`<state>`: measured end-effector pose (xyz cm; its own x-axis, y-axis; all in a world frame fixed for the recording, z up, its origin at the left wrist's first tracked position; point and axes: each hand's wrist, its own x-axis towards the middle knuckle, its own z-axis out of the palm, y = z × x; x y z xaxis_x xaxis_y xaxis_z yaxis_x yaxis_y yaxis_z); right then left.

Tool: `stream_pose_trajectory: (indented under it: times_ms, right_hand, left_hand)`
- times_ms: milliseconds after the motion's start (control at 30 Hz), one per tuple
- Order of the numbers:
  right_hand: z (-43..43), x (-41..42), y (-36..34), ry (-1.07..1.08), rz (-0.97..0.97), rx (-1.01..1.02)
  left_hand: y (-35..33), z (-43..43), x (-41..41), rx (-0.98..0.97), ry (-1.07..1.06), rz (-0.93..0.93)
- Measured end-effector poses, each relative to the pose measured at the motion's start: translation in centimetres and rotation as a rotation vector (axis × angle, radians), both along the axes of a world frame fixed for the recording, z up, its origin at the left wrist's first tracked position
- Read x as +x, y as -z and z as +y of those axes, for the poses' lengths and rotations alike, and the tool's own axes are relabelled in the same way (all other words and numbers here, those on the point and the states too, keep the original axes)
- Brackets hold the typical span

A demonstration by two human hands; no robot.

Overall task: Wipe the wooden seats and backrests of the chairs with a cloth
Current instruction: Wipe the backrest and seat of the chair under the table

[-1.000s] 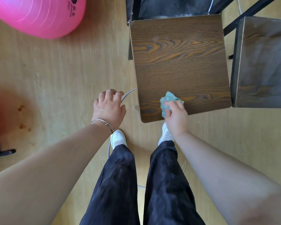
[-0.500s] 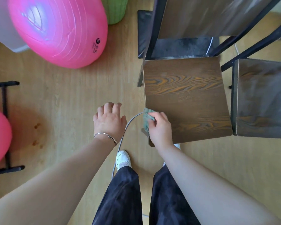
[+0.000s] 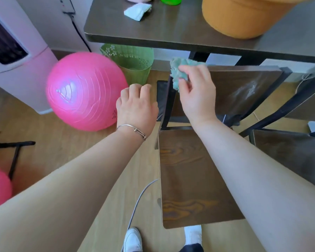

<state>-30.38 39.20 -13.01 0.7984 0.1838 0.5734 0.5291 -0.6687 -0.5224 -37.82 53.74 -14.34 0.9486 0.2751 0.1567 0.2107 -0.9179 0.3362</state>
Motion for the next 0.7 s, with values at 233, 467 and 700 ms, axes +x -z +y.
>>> stream_pose_trajectory:
  times_ms: [233,467,700]
  right_hand:
    - [0.0,1.6,4.4,-0.146,-0.158,-0.136]
    - [-1.2,0.8,14.6,-0.223,-0.122,-0.352]
    - [-1.3,-1.4,22.2,-0.226,0.180,-0.478]
  left_hand:
    - [3.2,0.3,-0.6,0.021,-0.060,0.068]
    - [8.3,0.3,-2.6,-0.025,-0.144,0.146]
    - [12.1,-0.9,-3.9,-0.055,-0.219,0.232]
